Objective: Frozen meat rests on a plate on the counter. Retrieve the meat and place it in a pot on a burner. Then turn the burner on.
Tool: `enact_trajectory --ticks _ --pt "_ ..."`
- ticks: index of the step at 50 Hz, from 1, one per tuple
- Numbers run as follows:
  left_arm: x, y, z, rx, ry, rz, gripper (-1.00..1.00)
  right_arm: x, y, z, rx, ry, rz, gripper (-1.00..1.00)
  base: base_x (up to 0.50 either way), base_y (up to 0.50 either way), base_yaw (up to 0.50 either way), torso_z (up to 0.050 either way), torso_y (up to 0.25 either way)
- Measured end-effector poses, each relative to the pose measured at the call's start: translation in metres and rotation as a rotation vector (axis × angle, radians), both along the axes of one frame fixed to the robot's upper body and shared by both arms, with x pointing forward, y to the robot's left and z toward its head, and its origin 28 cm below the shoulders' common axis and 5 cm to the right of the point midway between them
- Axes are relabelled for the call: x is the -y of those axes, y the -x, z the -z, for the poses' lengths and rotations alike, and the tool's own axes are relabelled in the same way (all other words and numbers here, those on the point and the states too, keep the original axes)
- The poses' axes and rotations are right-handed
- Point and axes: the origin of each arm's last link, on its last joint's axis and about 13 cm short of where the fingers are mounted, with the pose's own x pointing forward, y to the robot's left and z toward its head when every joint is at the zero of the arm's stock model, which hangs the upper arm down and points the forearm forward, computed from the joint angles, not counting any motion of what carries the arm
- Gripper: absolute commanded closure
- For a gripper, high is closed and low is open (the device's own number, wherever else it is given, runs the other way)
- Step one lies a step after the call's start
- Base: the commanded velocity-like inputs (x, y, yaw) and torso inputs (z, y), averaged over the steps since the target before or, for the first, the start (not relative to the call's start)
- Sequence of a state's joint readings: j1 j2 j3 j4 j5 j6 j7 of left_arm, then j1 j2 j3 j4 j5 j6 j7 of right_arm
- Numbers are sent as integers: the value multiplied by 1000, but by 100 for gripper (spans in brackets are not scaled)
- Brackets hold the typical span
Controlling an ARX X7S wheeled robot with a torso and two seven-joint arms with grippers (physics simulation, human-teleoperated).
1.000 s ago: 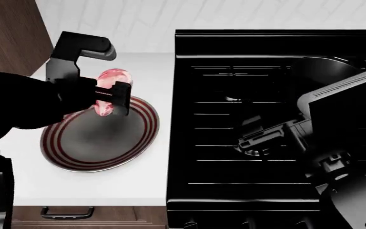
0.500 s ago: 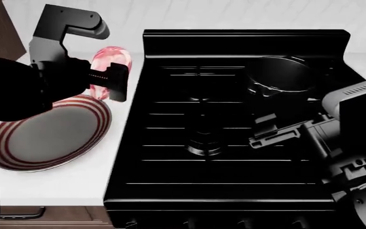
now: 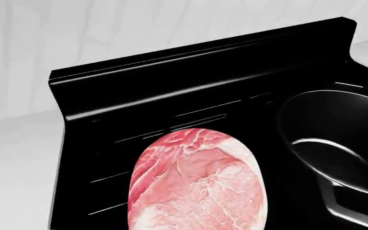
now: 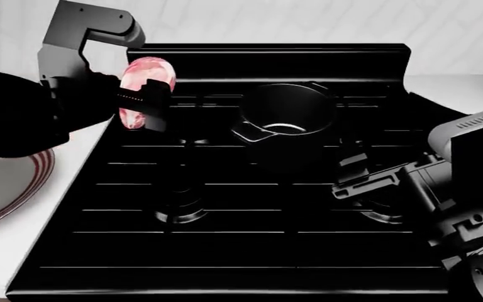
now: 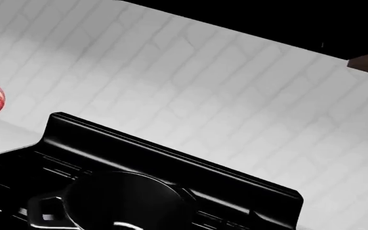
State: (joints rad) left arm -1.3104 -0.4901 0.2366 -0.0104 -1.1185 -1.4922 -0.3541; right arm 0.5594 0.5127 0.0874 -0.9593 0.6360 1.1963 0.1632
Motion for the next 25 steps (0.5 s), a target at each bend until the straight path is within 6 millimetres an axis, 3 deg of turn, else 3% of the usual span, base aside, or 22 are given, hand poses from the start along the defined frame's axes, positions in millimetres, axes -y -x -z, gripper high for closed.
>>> enact_trajectory --ticks 13,25 --pt "0 1 1 -3 2 6 100 -2 -1 0 6 14 2 -100 0 -18 0 0 1" --pt "4 -2 -1 0 -6 15 100 -1 -2 3 -12 5 2 -100 0 -500 0 0 0"
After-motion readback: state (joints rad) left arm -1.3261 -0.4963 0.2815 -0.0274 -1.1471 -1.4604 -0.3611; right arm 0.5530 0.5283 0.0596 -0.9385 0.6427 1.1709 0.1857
